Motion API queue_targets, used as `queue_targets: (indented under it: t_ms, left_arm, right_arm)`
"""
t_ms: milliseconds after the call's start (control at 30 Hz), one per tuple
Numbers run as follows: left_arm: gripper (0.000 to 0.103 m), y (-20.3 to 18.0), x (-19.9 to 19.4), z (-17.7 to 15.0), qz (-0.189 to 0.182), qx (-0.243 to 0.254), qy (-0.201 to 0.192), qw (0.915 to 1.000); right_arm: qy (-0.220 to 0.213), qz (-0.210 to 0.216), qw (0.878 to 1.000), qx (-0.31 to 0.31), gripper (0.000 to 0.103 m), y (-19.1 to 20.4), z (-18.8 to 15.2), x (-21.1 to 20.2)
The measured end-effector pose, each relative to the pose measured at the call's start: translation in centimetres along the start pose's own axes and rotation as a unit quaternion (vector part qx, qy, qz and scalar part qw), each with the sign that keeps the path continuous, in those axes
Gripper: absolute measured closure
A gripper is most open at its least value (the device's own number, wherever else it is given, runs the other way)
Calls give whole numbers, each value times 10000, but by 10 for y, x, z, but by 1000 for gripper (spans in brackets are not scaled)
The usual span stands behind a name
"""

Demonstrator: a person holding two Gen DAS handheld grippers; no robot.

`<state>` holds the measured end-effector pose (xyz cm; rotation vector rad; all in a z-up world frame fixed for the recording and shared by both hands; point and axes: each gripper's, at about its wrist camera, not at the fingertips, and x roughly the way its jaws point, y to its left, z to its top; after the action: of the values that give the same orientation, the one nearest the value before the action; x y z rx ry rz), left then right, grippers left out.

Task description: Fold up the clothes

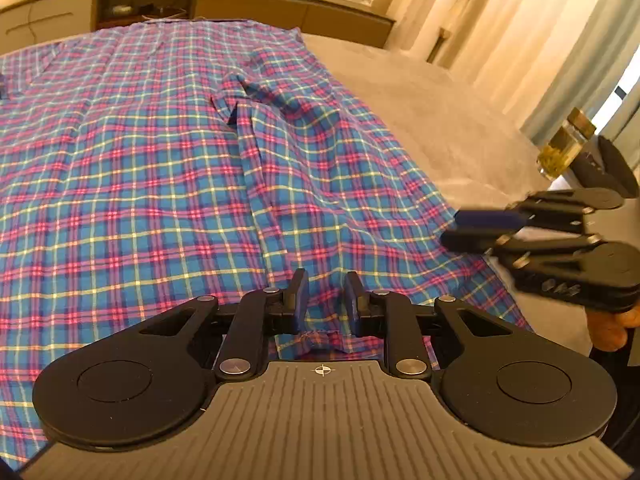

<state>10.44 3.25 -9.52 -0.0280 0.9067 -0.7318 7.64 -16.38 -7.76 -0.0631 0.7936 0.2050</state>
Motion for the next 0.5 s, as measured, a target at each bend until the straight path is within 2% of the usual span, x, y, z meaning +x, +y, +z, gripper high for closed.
queue_targets:
  t_ms: [67, 133, 200, 300, 333, 433, 500]
  left_arm:
    - [86, 1, -1, -1, 7, -15, -38, 10000]
    - [85, 0, 1, -2, 37, -31, -52, 10000]
    - [85, -1, -1, -4, 59, -53, -54, 10000]
    - [85, -2, 1, -6, 66, -134, -75, 9999]
    - [85, -2, 1, -7, 68, -146, -89, 9998]
    - [85, -2, -1, -9, 99, -152, -112, 9998]
    - [85, -2, -3, -10, 134, -147, -119, 9997]
  right_arm:
    - [-269, 210, 9994, -1, 77, 4, 1, -12]
    - [-112, 403, 9991, 19, 78, 7, -3, -6]
    - [326, 224, 9992, 95, 78, 8, -10, 8]
    - [292, -53, 9995, 70, 78, 11, -10, 5]
    - [164, -130, 9998, 53, 76, 15, -9, 1]
    - [30, 0, 9999, 133, 77, 19, -5, -2]
    - [238, -5, 9996, 171, 78, 19, -9, 6]
